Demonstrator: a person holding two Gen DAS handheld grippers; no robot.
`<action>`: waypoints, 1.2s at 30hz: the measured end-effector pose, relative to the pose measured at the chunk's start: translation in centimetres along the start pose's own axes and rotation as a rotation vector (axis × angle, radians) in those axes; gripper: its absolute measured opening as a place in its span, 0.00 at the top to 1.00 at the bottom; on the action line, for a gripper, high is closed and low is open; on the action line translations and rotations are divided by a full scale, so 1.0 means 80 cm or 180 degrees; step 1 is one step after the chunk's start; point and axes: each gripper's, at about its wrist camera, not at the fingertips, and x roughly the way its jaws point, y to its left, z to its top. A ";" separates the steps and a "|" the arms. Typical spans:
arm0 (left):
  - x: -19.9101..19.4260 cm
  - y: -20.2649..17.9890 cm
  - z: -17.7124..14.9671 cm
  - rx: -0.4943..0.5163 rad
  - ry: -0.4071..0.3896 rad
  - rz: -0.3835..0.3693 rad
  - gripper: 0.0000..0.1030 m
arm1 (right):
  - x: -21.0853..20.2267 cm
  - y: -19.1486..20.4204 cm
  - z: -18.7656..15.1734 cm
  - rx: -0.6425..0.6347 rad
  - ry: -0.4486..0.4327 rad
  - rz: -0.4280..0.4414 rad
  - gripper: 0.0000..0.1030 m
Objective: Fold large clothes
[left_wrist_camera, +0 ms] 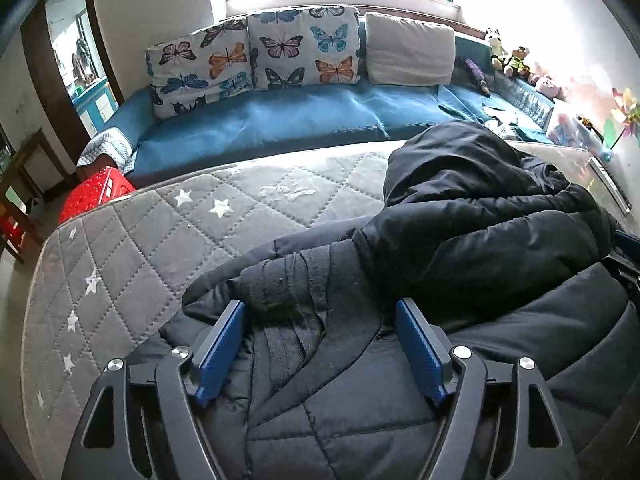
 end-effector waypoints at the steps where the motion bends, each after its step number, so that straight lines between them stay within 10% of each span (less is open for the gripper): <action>1: 0.002 0.000 0.000 -0.0005 -0.0002 -0.0012 0.21 | 0.002 -0.001 0.001 0.0017 0.0014 0.0018 0.17; 18: 0.012 0.000 0.001 -0.0040 -0.0001 -0.0055 0.20 | -0.005 0.053 0.052 0.0124 -0.0271 -0.0346 0.08; 26: 0.012 -0.001 -0.001 -0.0043 0.0008 -0.0052 0.19 | 0.064 0.052 0.042 -0.0004 0.0348 -0.0172 0.05; 36: 0.004 -0.010 0.005 0.0024 0.0085 0.0024 0.19 | 0.076 0.055 0.036 0.0022 0.0200 -0.0196 0.03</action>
